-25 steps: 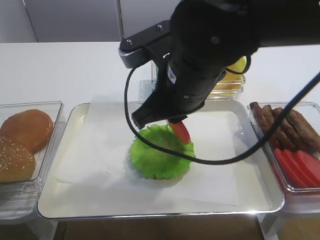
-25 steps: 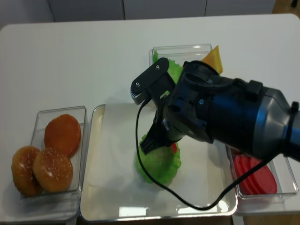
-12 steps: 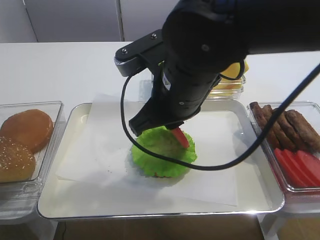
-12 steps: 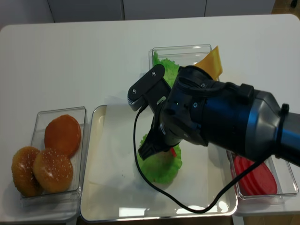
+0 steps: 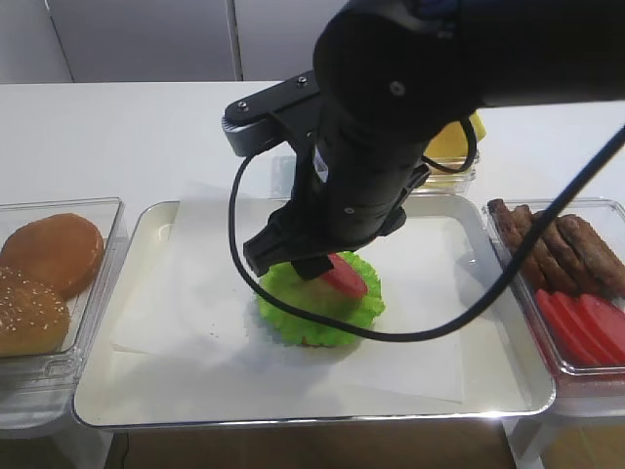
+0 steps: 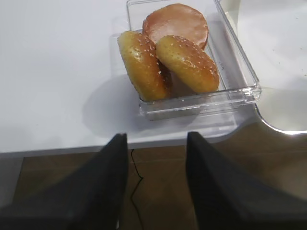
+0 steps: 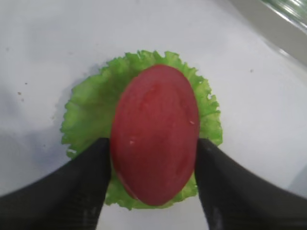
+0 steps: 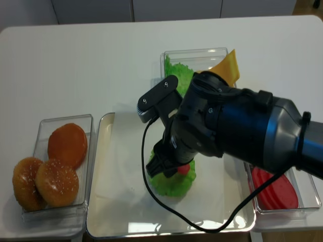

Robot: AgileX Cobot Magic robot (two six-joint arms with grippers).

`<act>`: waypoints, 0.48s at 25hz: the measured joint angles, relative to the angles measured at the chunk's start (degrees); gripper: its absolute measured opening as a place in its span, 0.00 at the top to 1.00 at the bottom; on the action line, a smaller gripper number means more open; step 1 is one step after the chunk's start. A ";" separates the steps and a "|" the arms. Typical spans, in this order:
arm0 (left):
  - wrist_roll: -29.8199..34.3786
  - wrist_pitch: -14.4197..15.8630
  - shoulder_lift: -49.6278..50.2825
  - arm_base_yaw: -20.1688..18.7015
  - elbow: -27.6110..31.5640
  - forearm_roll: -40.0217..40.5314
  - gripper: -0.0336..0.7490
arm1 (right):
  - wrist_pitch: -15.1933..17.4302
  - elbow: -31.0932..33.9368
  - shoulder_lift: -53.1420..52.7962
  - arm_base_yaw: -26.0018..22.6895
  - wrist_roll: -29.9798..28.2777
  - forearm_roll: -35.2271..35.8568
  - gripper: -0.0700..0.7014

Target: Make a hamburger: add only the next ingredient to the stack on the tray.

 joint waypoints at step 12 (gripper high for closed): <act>0.00 0.00 0.00 0.00 0.00 0.00 0.57 | 3.77 0.00 -4.13 0.00 -1.29 2.83 0.09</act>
